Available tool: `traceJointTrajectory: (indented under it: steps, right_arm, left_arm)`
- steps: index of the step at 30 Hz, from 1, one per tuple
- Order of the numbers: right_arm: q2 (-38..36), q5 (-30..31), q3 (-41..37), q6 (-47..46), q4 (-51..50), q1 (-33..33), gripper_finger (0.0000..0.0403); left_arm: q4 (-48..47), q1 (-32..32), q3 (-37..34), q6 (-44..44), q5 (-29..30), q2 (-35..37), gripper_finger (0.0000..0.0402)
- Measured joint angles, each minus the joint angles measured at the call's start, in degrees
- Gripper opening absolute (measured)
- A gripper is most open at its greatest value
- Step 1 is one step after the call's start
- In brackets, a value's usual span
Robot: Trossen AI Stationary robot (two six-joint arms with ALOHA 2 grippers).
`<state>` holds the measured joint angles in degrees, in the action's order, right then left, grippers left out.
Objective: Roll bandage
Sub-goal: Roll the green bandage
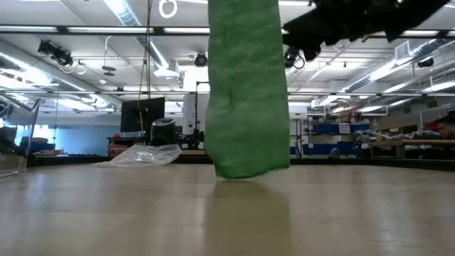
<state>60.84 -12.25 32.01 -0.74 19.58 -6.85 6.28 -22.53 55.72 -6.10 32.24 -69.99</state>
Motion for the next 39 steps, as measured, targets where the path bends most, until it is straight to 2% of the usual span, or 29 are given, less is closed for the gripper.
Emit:
traceJointTrajectory:
  steps: [5, 11, 15, 21, 28, 34, 37, 39]
  right_arm:
    - [1.9, 0.2, -6.9, -3.9, 12.4, 3.1, 0.0217]
    - [6.6, 6.5, -9.0, -5.1, 17.7, 5.9, 0.0246]
    - [12.1, 10.6, -9.0, -5.1, 23.1, 6.8, 0.0252]
    - [20.1, 10.7, -8.9, -4.4, 32.3, 6.7, 0.0246]
    - [28.8, 12.6, -8.9, -5.1, 37.3, 5.9, 0.0216]
    - [35.9, 12.0, -8.9, -6.3, 47.0, 5.5, 0.0186]
    - [37.2, 11.9, -8.9, -7.0, 47.9, 5.5, 0.0154]
    - [37.5, 11.8, -8.9, -7.4, 47.9, 5.9, 0.0115]
  left_arm:
    - [-0.8, 2.3, 0.6, -1.6, -0.6, 3.0, 0.0004]
    - [-6.0, 4.0, 5.5, -3.1, -0.5, 3.7, 0.0004]
    - [-6.9, 4.7, 7.7, -4.5, -0.6, 3.6, 0.0004]
    - [-8.5, 5.3, 9.1, -5.5, -0.6, 3.6, 0.0003]
    - [-8.1, 5.3, 9.1, -6.0, -0.6, 3.6, 0.0003]
    - [-7.4, 5.3, 9.1, -7.1, 0.7, 3.6, 0.0004]
    - [-7.6, 5.4, 9.1, -7.4, 3.7, 3.6, 0.0003]
    - [-8.2, 5.4, 9.1, -7.5, 5.0, 3.6, 0.0003]
